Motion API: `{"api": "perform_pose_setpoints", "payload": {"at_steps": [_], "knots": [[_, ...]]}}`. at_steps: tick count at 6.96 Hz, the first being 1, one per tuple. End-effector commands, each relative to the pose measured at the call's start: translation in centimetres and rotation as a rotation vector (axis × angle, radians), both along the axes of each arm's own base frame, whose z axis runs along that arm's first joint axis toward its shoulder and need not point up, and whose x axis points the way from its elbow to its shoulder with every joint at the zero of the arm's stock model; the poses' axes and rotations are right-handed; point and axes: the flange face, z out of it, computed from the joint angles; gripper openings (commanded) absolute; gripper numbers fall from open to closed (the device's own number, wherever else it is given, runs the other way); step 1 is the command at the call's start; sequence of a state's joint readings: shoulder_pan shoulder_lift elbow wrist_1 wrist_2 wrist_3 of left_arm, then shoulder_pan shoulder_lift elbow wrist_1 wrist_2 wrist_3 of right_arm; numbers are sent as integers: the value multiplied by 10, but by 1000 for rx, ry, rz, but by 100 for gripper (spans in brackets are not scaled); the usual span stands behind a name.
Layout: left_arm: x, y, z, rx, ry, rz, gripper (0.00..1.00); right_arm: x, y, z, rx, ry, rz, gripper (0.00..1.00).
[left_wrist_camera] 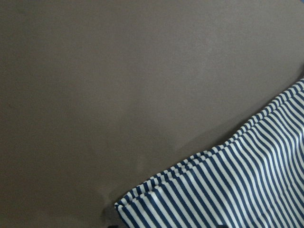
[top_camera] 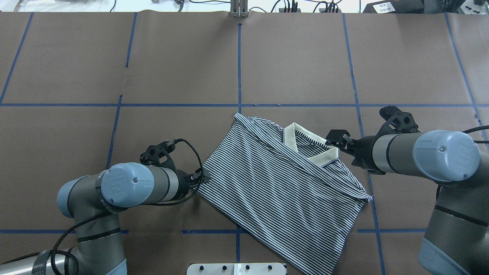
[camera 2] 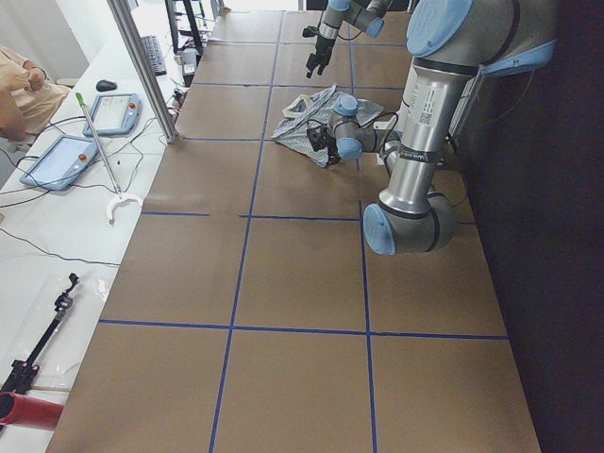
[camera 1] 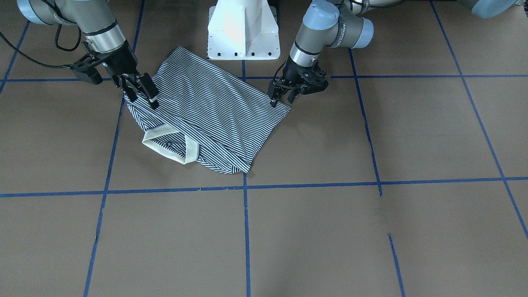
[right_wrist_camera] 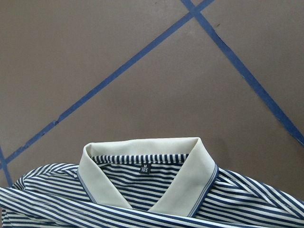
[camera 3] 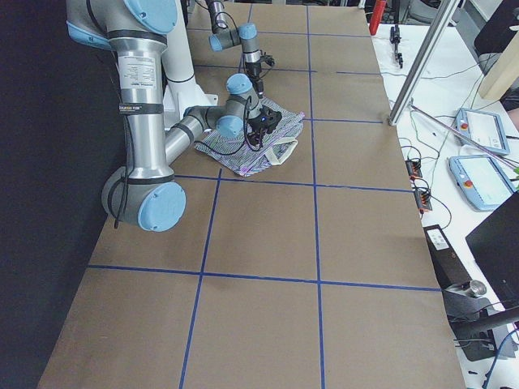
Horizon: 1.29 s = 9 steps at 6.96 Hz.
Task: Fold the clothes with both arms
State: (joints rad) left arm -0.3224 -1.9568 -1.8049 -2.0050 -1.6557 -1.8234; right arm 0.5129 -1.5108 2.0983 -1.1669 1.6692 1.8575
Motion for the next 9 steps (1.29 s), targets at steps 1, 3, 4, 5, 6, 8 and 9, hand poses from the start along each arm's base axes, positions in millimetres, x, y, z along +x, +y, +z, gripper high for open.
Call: {"api": "perform_pose_setpoints", "payload": {"at_steps": [1,3,4,5,6,8,9], "knots": [[3,-1,6,0,-42,-16,68,-6,-4,10,-9,18,2,100],[4,-4,11,1,-80,-31,56,-7,-5,14,-14,26,1,100],[4,-4,13,-1,-84,-34,50,-9,-6,18,-18,34,2,100],[5,-3,13,-1,-87,-32,33,-9,-6,20,-19,37,2,100],[5,-3,14,-2,-88,-32,1,-10,-6,21,-19,39,0,100],[-3,-8,9,-2,-108,-48,0,-15,-6,27,-25,51,-2,100],[-19,-19,-1,16,-142,-66,0,-15,-7,26,-24,50,-2,100]]}}
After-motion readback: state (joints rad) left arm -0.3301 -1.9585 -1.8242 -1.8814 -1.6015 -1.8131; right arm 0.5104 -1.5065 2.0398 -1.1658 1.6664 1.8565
